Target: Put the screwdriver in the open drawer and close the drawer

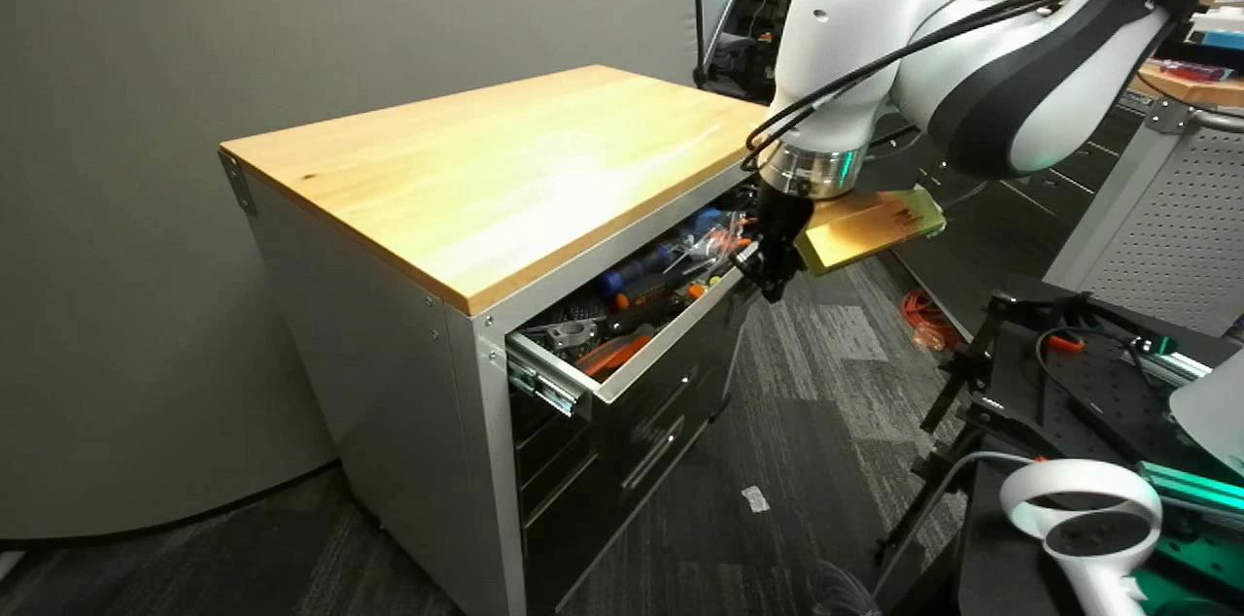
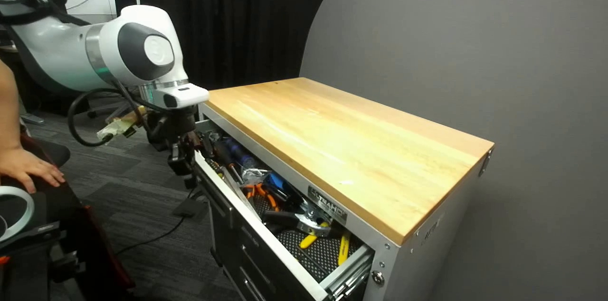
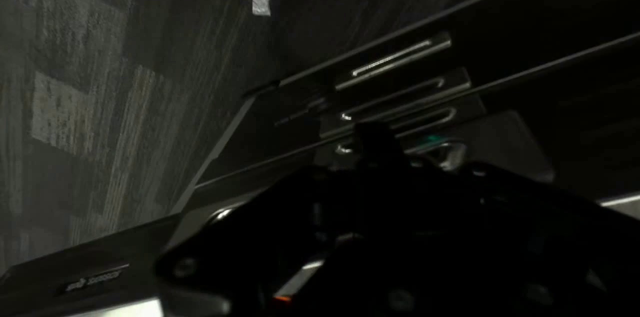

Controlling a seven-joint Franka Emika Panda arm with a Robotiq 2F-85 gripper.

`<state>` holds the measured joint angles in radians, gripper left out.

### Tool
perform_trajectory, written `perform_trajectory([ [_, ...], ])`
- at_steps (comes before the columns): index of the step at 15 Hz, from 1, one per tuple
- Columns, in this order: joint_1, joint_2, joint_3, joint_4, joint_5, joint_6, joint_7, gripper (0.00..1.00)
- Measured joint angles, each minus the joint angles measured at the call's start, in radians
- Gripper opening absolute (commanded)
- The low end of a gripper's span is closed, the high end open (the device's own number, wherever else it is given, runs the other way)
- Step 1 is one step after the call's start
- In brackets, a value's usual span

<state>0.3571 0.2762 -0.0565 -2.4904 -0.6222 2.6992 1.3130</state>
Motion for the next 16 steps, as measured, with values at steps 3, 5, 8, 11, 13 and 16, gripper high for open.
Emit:
perform_trajectory([
  [3,0.077,0.031,-0.085,0.042,-0.183,0.043,0.237,0.0],
  [5,0.133,0.061,-0.14,0.077,-0.285,0.056,0.392,0.0],
  [8,0.206,0.112,-0.199,0.137,-0.423,0.064,0.616,0.0],
  [11,0.249,0.162,-0.215,0.194,-0.516,0.067,0.792,0.0],
  [13,0.269,0.19,-0.216,0.223,-0.56,0.067,0.883,0.0],
  [16,0.287,0.226,-0.221,0.259,-0.63,0.064,0.995,0.0],
])
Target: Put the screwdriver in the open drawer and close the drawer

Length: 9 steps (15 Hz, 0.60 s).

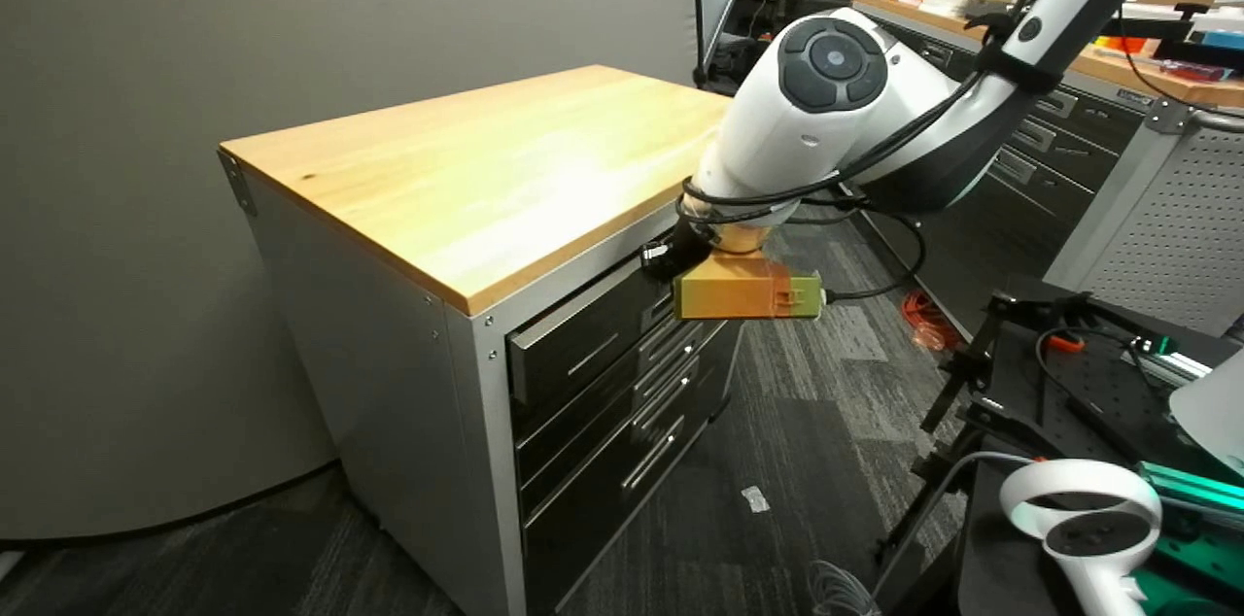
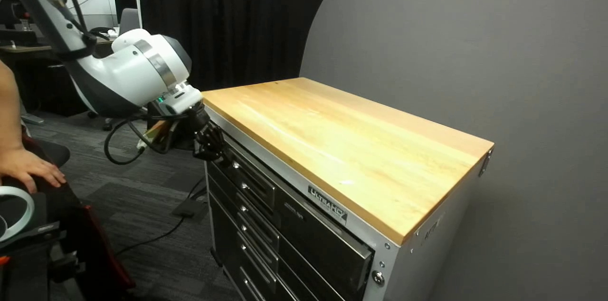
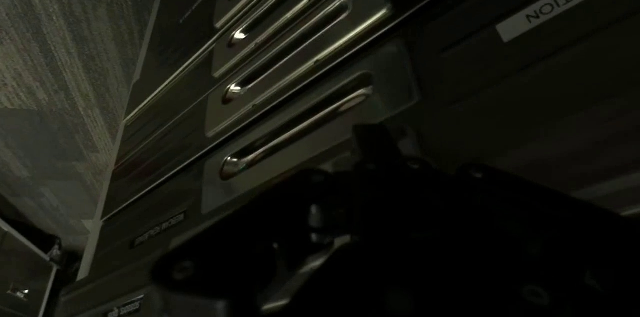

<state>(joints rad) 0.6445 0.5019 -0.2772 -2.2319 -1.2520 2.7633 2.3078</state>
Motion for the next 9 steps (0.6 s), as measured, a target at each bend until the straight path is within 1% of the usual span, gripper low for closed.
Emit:
perform_trajectory([
  [3,0.023,0.014,-0.007,0.023,-0.089,-0.003,0.125,0.0],
  [7,0.055,0.014,-0.018,0.039,-0.234,-0.014,0.314,0.0],
  [9,0.068,0.014,-0.018,0.043,-0.282,-0.031,0.381,0.0],
])
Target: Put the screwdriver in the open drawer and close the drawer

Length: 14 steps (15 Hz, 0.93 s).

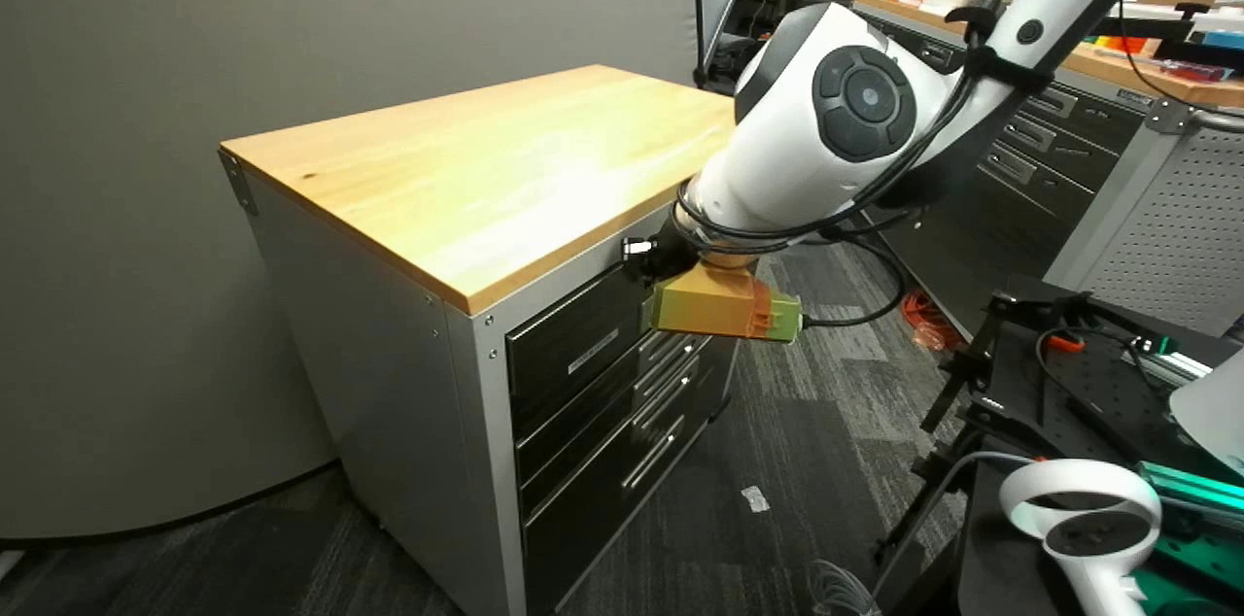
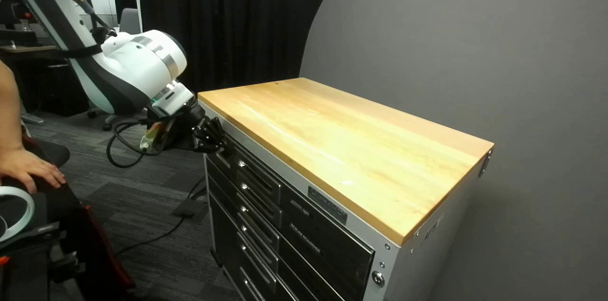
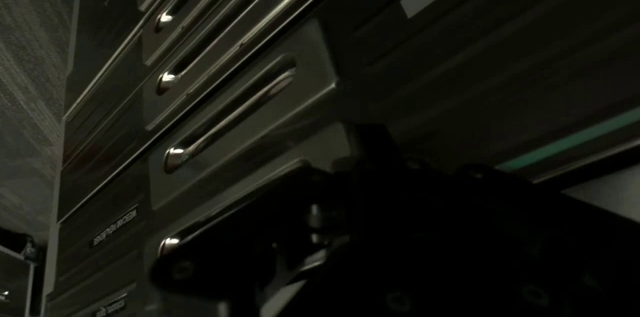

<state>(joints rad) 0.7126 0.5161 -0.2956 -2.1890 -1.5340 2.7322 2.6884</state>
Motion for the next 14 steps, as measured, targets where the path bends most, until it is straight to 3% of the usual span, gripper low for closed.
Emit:
perform_trajectory([
  [1,0.004,0.0,0.0,0.001,-0.016,-0.005,0.018,0.26],
  [2,0.005,0.0,0.0,0.001,-0.022,-0.006,0.018,0.27],
  [4,0.001,-0.002,0.0,-0.004,-0.018,-0.004,-0.041,0.4],
  [5,-0.033,-0.01,0.031,-0.014,-0.017,-0.012,-0.103,0.5],
  [9,-0.294,-0.075,0.231,-0.111,-0.015,-0.018,-0.387,0.79],
  [12,-0.442,-0.141,0.32,-0.215,0.004,0.007,-0.596,1.0],
  [14,-0.508,-0.188,0.354,-0.287,0.037,0.034,-0.738,1.0],
])
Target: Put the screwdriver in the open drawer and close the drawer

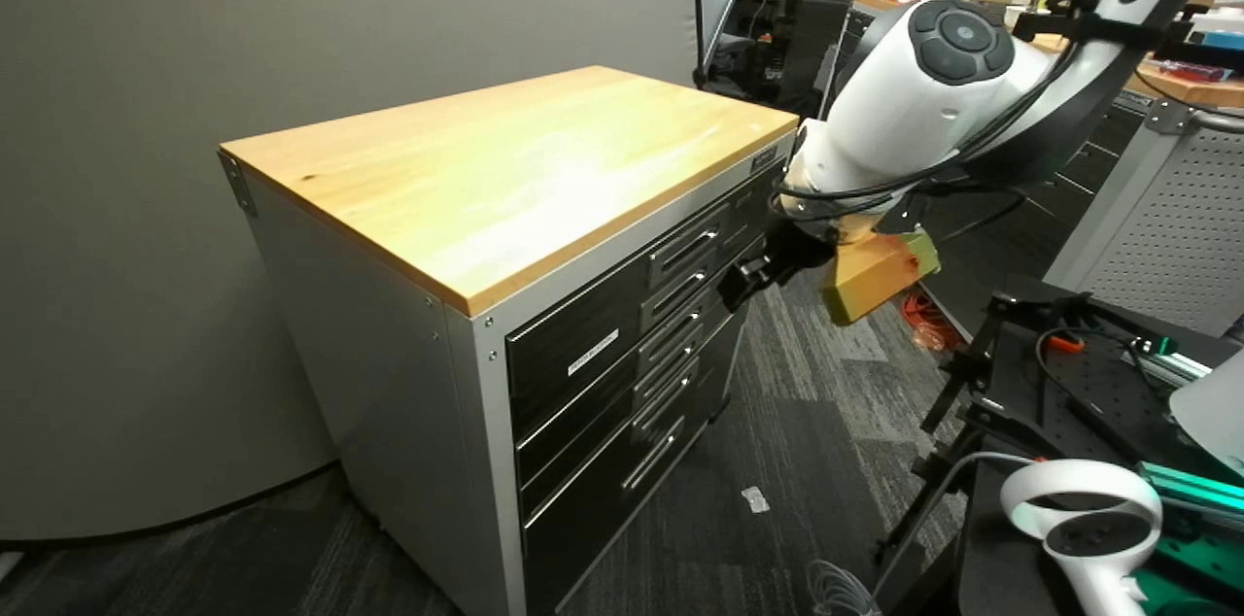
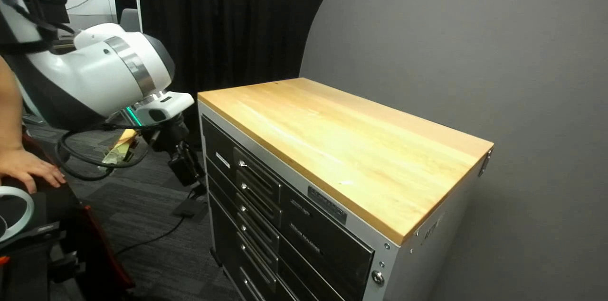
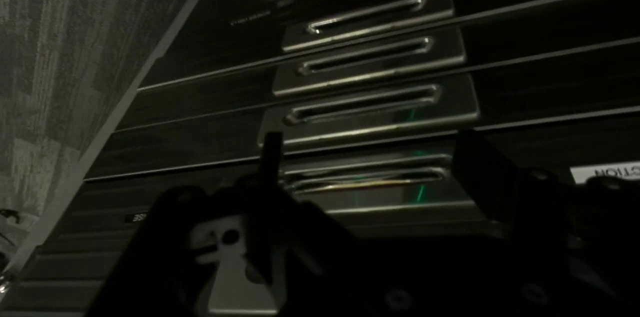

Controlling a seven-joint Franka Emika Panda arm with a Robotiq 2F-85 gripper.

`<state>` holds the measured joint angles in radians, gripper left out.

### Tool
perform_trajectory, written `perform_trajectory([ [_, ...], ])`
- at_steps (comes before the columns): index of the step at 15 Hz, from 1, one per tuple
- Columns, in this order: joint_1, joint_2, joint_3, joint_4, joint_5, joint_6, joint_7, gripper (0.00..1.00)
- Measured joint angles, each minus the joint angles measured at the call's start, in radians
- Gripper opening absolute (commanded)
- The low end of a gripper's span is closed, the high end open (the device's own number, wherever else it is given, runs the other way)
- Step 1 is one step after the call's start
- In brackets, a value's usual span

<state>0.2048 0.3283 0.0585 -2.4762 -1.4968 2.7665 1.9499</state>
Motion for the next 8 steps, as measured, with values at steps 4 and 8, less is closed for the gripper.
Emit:
perform_trajectory([
  [4,-0.067,-0.072,0.04,-0.114,0.091,0.054,-0.28,1.0],
  [8,-0.069,-0.066,0.04,-0.118,0.1,0.053,-0.292,1.0],
])
